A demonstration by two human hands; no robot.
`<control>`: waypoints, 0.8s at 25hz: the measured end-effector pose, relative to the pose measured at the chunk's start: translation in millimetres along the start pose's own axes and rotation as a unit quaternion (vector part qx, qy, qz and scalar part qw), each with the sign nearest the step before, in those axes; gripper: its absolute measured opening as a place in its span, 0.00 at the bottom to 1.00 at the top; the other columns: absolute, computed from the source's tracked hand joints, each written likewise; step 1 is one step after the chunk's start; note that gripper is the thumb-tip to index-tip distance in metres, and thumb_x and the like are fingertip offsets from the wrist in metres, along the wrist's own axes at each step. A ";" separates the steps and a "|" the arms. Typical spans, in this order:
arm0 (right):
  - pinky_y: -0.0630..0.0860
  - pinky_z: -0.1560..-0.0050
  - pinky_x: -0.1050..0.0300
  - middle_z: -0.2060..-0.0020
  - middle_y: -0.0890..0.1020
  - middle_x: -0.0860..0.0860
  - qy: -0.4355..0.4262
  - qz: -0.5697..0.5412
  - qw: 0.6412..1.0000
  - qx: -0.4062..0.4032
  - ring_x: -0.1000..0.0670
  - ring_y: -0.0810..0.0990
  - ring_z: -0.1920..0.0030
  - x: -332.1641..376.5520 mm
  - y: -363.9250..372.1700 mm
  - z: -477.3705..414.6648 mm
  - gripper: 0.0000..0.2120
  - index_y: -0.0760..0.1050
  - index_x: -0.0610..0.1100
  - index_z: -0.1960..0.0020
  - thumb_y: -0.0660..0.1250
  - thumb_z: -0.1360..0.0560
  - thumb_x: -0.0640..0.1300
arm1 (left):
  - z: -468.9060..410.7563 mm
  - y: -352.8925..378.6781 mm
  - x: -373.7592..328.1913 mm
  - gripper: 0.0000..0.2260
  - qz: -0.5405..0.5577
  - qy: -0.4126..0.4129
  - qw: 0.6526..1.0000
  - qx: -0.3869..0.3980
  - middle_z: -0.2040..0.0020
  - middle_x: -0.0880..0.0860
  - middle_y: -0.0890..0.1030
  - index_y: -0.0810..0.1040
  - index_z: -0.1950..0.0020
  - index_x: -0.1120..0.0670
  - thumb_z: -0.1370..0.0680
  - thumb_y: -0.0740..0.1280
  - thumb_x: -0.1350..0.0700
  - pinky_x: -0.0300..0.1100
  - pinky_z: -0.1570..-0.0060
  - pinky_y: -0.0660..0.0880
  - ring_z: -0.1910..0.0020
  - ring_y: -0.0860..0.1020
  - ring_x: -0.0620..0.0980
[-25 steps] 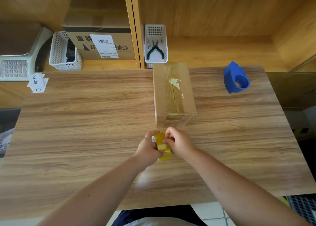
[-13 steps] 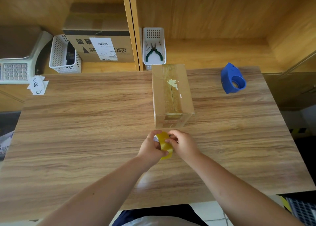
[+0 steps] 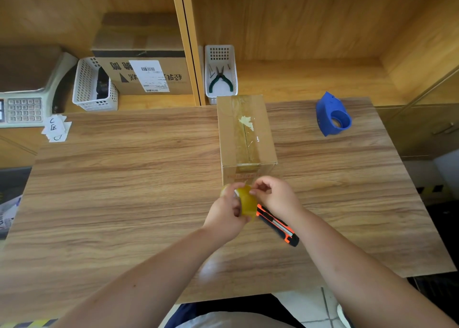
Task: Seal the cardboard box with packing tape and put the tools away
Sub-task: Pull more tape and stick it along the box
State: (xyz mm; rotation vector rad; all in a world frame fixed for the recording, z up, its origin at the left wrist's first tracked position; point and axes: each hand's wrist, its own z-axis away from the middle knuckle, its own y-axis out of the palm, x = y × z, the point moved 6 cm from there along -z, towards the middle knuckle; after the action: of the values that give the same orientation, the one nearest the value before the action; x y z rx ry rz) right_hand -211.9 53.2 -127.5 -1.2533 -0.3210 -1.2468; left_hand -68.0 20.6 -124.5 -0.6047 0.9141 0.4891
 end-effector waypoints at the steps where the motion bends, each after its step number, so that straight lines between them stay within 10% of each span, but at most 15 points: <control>1: 0.69 0.63 0.65 0.61 0.82 0.49 -0.015 0.010 1.000 -0.002 0.54 0.74 0.64 3.1 -0.4 1.3 0.02 0.79 0.46 0.57 0.71 0.28 0.42 | 0.2 -0.4 0.8 0.32 -0.008 0.009 1.000 -0.008 0.63 0.54 0.84 0.65 0.32 0.47 0.31 0.72 0.67 0.45 0.52 0.80 0.63 0.81 0.55; 5: 0.68 0.59 0.62 0.59 0.78 0.51 -0.074 0.035 0.996 -0.043 0.50 0.74 0.59 11.7 1.2 8.4 0.01 0.77 0.42 0.54 0.67 0.25 0.38 | 3.5 1.2 1.4 0.33 -0.036 0.032 0.998 -0.030 0.61 0.59 0.84 0.63 0.38 0.35 0.31 0.72 0.64 0.53 0.52 0.78 0.61 0.80 0.59; 12: 0.65 0.57 0.58 0.57 0.77 0.50 -0.043 0.088 0.995 -0.033 0.48 0.74 0.56 10.8 5.8 12.4 0.06 0.71 0.47 0.56 0.60 0.21 0.41 | 17.3 3.6 -10.1 0.29 -0.088 0.066 0.993 -0.051 0.71 0.47 0.77 0.65 0.34 0.47 0.30 0.70 0.66 0.35 0.64 0.71 0.71 0.73 0.41; 20: 0.65 0.63 0.57 0.61 0.73 0.56 -0.049 0.135 0.985 0.095 0.49 0.72 0.57 16.5 0.5 24.2 0.07 0.68 0.49 0.56 0.56 0.20 0.43 | 12.7 2.9 -9.3 0.33 -0.038 -0.027 0.998 -0.034 0.58 0.55 0.86 0.66 0.28 0.49 0.31 0.72 0.63 0.43 0.53 0.79 0.56 0.83 0.52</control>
State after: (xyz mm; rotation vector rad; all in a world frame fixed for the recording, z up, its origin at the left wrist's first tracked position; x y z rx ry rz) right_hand -195.2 64.6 -106.3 -1.1531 -0.3213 -0.9043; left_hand -67.4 30.0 -111.5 -0.6834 0.8230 0.4674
